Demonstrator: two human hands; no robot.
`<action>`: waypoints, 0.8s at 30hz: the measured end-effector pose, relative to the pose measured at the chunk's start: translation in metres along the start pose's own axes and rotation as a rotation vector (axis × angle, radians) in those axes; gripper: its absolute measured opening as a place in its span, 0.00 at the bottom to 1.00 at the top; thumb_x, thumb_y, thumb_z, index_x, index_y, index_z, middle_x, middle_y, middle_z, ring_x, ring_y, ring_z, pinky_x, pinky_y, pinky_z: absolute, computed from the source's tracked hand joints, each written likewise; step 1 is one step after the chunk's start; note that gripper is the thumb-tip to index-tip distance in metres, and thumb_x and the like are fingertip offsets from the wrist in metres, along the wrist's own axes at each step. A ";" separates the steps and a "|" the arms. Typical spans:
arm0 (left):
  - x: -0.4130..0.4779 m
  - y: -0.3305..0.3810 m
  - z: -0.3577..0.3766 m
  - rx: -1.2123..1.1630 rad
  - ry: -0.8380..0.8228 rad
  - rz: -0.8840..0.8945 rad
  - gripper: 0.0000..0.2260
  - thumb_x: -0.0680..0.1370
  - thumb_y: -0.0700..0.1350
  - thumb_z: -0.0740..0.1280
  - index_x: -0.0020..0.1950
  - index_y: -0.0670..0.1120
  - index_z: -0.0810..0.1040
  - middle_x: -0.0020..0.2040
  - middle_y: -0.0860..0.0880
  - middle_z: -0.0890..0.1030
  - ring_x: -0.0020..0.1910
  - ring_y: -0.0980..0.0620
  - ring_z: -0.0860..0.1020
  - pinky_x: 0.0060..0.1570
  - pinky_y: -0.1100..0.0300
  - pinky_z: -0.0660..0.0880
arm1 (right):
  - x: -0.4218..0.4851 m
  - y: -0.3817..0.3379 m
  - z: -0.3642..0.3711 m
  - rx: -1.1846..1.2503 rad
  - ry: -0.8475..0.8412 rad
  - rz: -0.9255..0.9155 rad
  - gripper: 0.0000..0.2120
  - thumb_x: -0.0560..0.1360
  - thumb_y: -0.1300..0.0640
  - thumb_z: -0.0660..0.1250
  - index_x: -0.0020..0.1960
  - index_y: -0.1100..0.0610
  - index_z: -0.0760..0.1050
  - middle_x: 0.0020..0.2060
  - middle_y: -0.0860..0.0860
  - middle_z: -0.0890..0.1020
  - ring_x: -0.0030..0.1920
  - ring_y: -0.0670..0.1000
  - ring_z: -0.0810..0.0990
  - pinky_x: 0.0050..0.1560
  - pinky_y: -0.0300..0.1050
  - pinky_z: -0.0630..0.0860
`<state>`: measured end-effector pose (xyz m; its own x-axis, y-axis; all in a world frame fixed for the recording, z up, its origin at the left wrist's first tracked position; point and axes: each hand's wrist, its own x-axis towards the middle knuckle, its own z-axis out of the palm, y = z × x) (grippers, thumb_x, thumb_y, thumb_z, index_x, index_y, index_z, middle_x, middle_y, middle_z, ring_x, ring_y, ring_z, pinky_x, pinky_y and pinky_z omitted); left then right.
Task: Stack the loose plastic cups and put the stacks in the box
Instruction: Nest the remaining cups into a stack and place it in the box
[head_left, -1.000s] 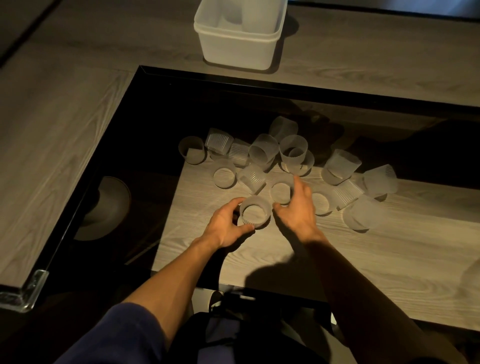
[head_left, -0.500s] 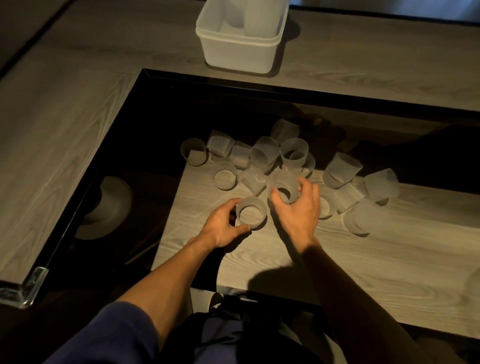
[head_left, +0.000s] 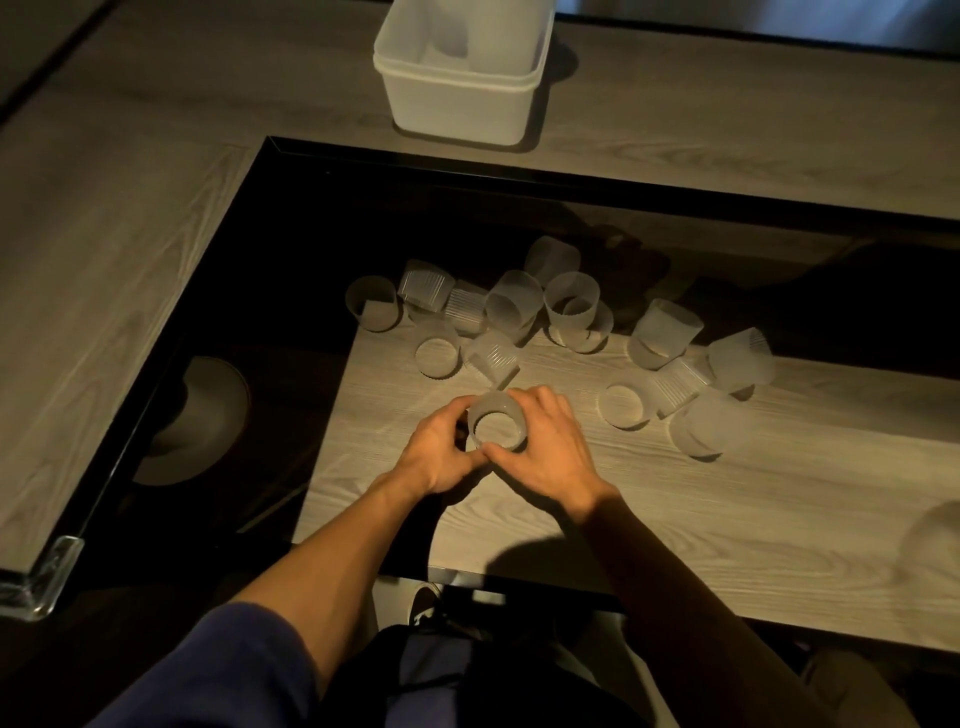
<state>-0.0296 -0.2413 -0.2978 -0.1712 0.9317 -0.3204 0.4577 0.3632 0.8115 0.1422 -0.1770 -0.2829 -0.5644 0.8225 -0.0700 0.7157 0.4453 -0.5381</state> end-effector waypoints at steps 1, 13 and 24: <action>0.000 0.001 0.001 0.004 -0.004 0.004 0.32 0.69 0.46 0.80 0.70 0.52 0.72 0.57 0.55 0.80 0.54 0.57 0.79 0.57 0.57 0.79 | -0.001 0.000 0.001 -0.001 -0.016 0.039 0.37 0.71 0.35 0.71 0.75 0.48 0.67 0.61 0.48 0.71 0.62 0.51 0.68 0.60 0.49 0.74; 0.008 0.024 0.019 0.051 -0.088 0.007 0.32 0.71 0.47 0.79 0.72 0.51 0.70 0.61 0.53 0.80 0.59 0.53 0.78 0.62 0.55 0.76 | -0.024 0.036 -0.025 0.456 0.457 0.496 0.24 0.76 0.44 0.72 0.69 0.49 0.72 0.59 0.45 0.72 0.59 0.47 0.75 0.60 0.52 0.79; 0.017 0.053 0.059 0.079 -0.184 0.033 0.33 0.70 0.42 0.79 0.72 0.50 0.70 0.59 0.51 0.80 0.58 0.51 0.79 0.60 0.57 0.77 | -0.054 0.088 -0.086 0.224 0.879 0.838 0.33 0.70 0.36 0.74 0.66 0.54 0.70 0.63 0.53 0.71 0.63 0.53 0.70 0.58 0.46 0.69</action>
<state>0.0435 -0.2061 -0.2889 0.0043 0.9232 -0.3842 0.5283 0.3241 0.7848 0.2708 -0.1516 -0.2539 0.5647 0.8215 0.0791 0.5877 -0.3330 -0.7374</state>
